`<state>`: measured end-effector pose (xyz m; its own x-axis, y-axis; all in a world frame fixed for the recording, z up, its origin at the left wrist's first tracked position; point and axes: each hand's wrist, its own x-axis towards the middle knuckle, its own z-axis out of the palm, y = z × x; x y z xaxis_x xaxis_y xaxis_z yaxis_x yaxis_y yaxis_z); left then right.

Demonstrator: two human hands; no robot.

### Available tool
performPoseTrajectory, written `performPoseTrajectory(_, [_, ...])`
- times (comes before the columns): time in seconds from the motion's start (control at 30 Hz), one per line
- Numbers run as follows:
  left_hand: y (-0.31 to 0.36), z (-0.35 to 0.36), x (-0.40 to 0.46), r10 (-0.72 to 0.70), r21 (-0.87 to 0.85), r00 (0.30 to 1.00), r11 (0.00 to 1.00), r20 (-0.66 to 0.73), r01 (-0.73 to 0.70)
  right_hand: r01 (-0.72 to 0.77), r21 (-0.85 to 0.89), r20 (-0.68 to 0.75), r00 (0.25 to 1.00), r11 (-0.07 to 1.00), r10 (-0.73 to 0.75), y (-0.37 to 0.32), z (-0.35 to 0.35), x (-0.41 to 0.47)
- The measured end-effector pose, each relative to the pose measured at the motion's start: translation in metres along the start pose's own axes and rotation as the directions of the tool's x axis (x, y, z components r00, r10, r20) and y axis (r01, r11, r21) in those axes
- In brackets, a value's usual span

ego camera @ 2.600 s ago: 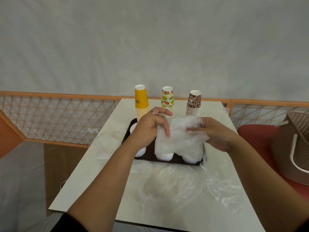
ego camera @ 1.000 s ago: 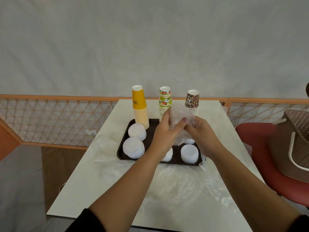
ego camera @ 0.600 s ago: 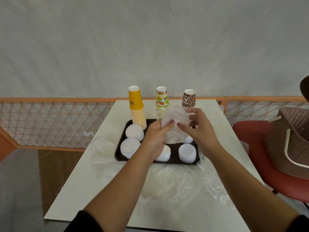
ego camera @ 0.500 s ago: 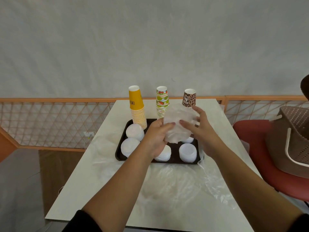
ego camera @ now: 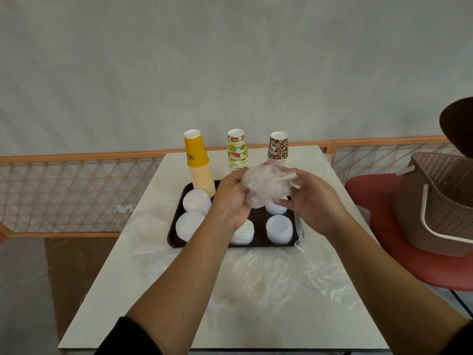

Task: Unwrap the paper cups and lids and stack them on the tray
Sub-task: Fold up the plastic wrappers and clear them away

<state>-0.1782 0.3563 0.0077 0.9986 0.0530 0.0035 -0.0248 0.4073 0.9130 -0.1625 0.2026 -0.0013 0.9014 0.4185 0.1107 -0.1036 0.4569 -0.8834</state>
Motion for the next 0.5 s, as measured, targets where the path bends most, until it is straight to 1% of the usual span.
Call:
performPoseTrajectory(0.07, [-0.001, 0.005, -0.002, -0.026, 0.009, 0.997, 1.000, 0.073, 0.026, -0.069, 0.024, -0.023, 0.997, 0.997, 0.070, -0.007, -0.004, -0.005])
performPoseTrajectory(0.13, [-0.003, 0.016, -0.005, -0.057, 0.030, 0.987, 0.998, 0.149, 0.053, -0.088, -0.089, -0.082, 0.993, 0.992, 0.080, -0.011, -0.010, -0.015])
performPoseTrajectory(0.2, [-0.010, 0.026, -0.005, -0.024, 0.089, 0.977, 0.996, 0.211, 0.005, -0.108, -0.200, -0.078, 0.993, 0.974, 0.094, -0.012, -0.019, -0.027])
performPoseTrajectory(0.3, [-0.026, 0.043, -0.005, 0.013, 0.173, 0.964, 0.983, 0.264, -0.061, -0.133, -0.262, -0.118, 0.987, 0.956, 0.105, -0.016, -0.040, -0.049])
performPoseTrajectory(0.37, [-0.043, 0.054, -0.003, 0.024, 0.235, 0.957, 0.967, 0.290, -0.095, -0.111, -0.311, -0.172, 0.983, 0.944, 0.059, -0.017, -0.053, -0.065])
performPoseTrajectory(0.43, [-0.058, 0.068, -0.003, 0.018, 0.316, 0.942, 0.940, 0.334, -0.130, -0.061, -0.360, -0.254, 0.967, 0.931, -0.035, -0.014, -0.065, -0.082])
performPoseTrajectory(0.47, [-0.066, 0.076, -0.002, -0.005, 0.346, 0.931, 0.929, 0.364, -0.130, -0.031, -0.377, -0.304, 0.948, 0.926, -0.092, -0.013, -0.072, -0.091])
performPoseTrajectory(0.5, [-0.074, 0.083, -0.002, -0.058, 0.355, 0.915, 0.930, 0.399, -0.095, -0.001, -0.390, -0.351, 0.925, 0.921, -0.148, -0.013, -0.080, -0.101])
